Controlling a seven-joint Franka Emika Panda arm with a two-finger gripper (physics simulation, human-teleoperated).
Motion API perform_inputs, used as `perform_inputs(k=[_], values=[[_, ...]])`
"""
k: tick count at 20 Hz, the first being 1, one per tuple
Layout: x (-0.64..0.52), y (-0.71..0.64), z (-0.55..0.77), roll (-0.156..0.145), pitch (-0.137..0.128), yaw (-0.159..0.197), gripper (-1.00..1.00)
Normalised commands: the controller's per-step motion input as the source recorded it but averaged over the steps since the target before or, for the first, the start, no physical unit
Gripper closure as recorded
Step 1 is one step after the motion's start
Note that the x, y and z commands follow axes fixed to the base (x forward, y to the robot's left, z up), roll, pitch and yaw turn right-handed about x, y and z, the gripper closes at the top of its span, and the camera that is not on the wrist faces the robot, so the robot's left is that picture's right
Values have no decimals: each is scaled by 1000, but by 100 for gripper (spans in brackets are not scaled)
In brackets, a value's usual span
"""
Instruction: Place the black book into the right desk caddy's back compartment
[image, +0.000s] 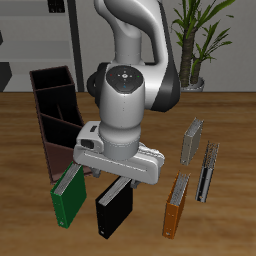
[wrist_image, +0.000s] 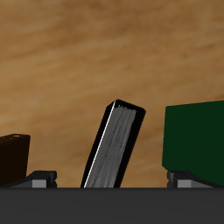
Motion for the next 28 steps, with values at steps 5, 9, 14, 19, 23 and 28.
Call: perform_inputs(k=[5, 9, 14, 19, 23, 28], values=[[17, -10, -219, -4, 38, -17, -100], [54, -106, -303, 0, 56, -27, -100], [11, -7, -227, 15, 43, -12, 100], [-39, 24, -46, 18, 3, -6, 100], [-17, 37, 45, 23, -18, 0, 100], [-93, 12, 182, 18, -34, 6, 100]])
